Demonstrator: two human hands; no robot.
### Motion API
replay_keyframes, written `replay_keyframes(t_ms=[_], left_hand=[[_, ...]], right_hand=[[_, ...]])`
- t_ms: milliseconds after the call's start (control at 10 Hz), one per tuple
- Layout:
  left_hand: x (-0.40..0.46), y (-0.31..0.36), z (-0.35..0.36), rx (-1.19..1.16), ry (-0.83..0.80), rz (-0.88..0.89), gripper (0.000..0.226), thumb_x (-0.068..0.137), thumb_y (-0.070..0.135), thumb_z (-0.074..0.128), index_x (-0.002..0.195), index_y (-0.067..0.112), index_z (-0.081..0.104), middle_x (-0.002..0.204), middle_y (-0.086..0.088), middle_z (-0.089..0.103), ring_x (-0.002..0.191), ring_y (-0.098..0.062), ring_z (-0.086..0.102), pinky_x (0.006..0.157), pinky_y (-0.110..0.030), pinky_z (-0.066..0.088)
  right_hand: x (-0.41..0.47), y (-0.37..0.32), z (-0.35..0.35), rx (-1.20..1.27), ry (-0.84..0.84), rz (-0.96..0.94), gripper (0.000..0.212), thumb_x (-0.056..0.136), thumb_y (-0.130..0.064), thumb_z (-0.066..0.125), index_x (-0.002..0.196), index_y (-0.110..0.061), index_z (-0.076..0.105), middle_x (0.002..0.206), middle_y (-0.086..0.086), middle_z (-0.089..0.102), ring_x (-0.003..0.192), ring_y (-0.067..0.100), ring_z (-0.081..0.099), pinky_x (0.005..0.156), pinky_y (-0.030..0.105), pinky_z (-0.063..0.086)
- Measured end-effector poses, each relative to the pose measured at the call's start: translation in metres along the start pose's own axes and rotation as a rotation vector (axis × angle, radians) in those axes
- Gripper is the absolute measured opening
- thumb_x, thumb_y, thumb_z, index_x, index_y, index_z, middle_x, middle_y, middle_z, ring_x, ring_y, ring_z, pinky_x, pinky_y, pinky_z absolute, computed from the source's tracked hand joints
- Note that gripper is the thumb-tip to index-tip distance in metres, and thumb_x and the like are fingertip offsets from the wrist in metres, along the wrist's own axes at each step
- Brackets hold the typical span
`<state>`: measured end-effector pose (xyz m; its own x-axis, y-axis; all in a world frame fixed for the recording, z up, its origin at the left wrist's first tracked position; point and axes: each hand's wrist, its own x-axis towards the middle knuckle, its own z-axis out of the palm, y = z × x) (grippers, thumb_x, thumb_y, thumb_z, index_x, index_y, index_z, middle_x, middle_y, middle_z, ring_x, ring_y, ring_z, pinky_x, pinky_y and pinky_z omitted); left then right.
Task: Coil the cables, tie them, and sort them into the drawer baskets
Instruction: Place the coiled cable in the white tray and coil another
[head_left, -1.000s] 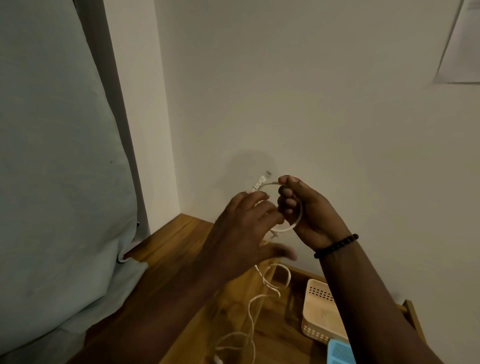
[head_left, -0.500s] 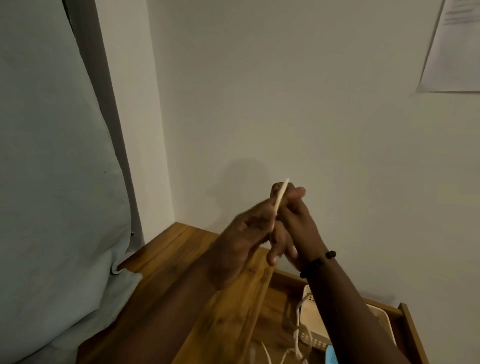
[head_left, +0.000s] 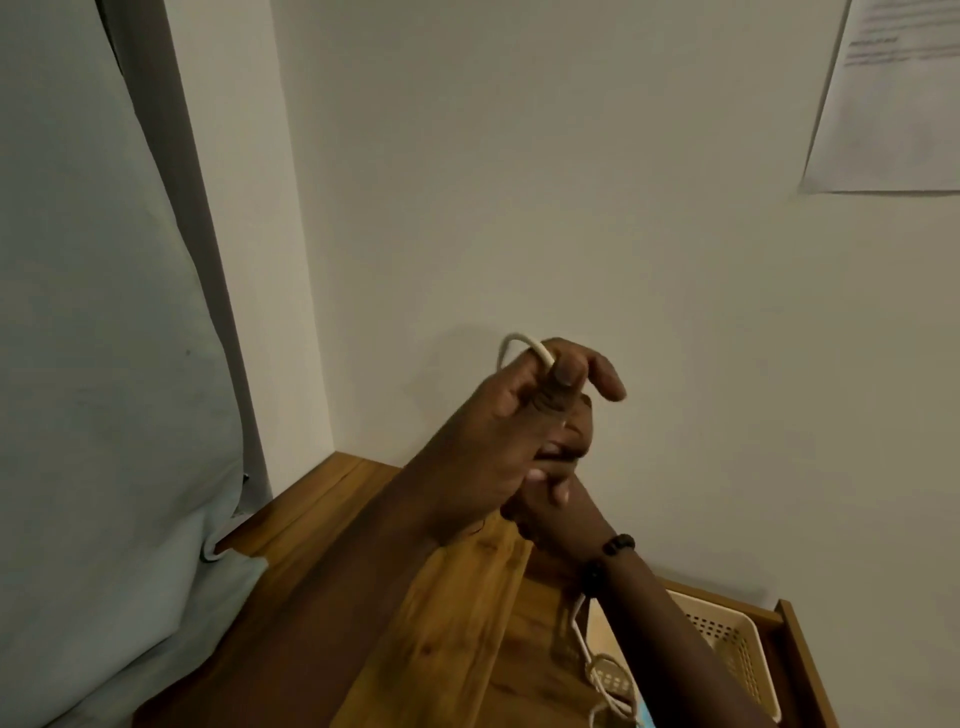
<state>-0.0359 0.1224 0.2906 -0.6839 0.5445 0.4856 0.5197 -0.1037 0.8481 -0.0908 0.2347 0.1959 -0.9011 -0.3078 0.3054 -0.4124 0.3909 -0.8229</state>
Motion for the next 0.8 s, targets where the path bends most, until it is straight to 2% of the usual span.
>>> replay_keyframes(t_ms=[100, 200, 300, 400, 500, 600, 700, 800], left_hand=[[0.011, -0.04, -0.029, 0.51, 0.188, 0.121, 0.021, 0.101, 0.031, 0.043, 0.101, 0.019, 0.06, 0.077, 0.013, 0.057, 0.066, -0.002, 0.053, 0.068, -0.025, 0.051], [0.007, -0.083, -0.057, 0.688, 0.284, -0.122, 0.024, 0.103, 0.021, 0.043, 0.084, 0.02, 0.057, 0.074, 0.012, 0.055, 0.064, -0.001, 0.051, 0.066, -0.028, 0.048], [-0.01, -0.089, -0.047, 0.299, 0.117, -0.485, 0.043, 0.1, 0.05, 0.035, 0.081, 0.016, 0.053, 0.07, -0.001, 0.054, 0.055, -0.01, 0.048, 0.053, -0.029, 0.043], [-0.017, -0.069, -0.011, -0.034, -0.249, -0.583, 0.067, 0.089, 0.073, 0.014, 0.08, 0.016, 0.049, 0.062, 0.0, 0.043, 0.047, -0.009, 0.033, 0.043, -0.021, 0.025], [-0.008, -0.039, 0.018, -0.455, -0.367, -0.354, 0.055, 0.094, 0.064, 0.018, 0.075, 0.018, 0.042, 0.055, 0.002, 0.03, 0.042, -0.01, 0.018, 0.038, -0.024, 0.013], [0.009, -0.027, 0.024, -0.507, -0.234, -0.172, 0.039, 0.099, 0.049, 0.031, 0.08, 0.018, 0.046, 0.062, 0.0, 0.034, 0.046, -0.011, 0.029, 0.04, -0.021, 0.026], [0.017, -0.043, 0.015, -0.105, -0.048, -0.09, 0.03, 0.101, 0.039, 0.044, 0.082, 0.016, 0.049, 0.071, -0.007, 0.047, 0.059, -0.017, 0.048, 0.052, -0.033, 0.043], [0.019, -0.078, -0.009, 0.331, 0.296, 0.012, 0.014, 0.099, 0.026, 0.051, 0.089, 0.017, 0.046, 0.076, -0.006, 0.053, 0.062, -0.013, 0.059, 0.061, -0.032, 0.054]], right_hand=[[-0.015, -0.016, -0.014, -0.206, -0.292, 0.049, 0.041, 0.094, -0.051, 0.045, 0.076, -0.019, 0.062, 0.071, -0.004, 0.061, 0.059, 0.009, 0.054, 0.058, 0.019, 0.047], [-0.033, -0.015, -0.04, -0.507, -0.39, -0.009, 0.027, 0.091, -0.048, 0.056, 0.094, -0.022, 0.063, 0.081, -0.009, 0.063, 0.069, 0.004, 0.058, 0.063, 0.017, 0.047], [-0.038, -0.028, -0.073, -0.708, -0.065, -0.181, 0.017, 0.092, -0.043, 0.057, 0.097, -0.028, 0.062, 0.085, -0.011, 0.067, 0.075, 0.003, 0.061, 0.067, 0.019, 0.049], [-0.026, -0.032, -0.102, -0.701, 0.249, -0.368, 0.019, 0.082, -0.044, 0.065, 0.092, -0.028, 0.063, 0.078, -0.015, 0.067, 0.064, -0.004, 0.056, 0.057, 0.014, 0.038], [-0.01, -0.039, -0.096, -0.237, 0.177, -0.458, 0.016, 0.085, -0.035, 0.069, 0.081, -0.021, 0.063, 0.073, -0.005, 0.065, 0.062, 0.008, 0.056, 0.061, 0.028, 0.045], [-0.014, -0.034, -0.066, 0.485, 0.036, -0.68, 0.022, 0.093, -0.018, 0.055, 0.089, -0.028, 0.073, 0.081, -0.005, 0.072, 0.078, 0.005, 0.067, 0.07, 0.023, 0.046], [-0.027, -0.006, -0.038, 0.465, -0.351, -0.032, 0.056, 0.104, -0.011, 0.032, 0.065, -0.022, 0.069, 0.055, -0.002, 0.057, 0.045, 0.006, 0.055, 0.047, 0.017, 0.045], [-0.039, 0.007, -0.026, 0.261, -0.548, 0.168, 0.048, 0.103, -0.044, 0.038, 0.084, -0.007, 0.063, 0.054, 0.006, 0.051, 0.043, 0.017, 0.047, 0.046, 0.024, 0.046]])
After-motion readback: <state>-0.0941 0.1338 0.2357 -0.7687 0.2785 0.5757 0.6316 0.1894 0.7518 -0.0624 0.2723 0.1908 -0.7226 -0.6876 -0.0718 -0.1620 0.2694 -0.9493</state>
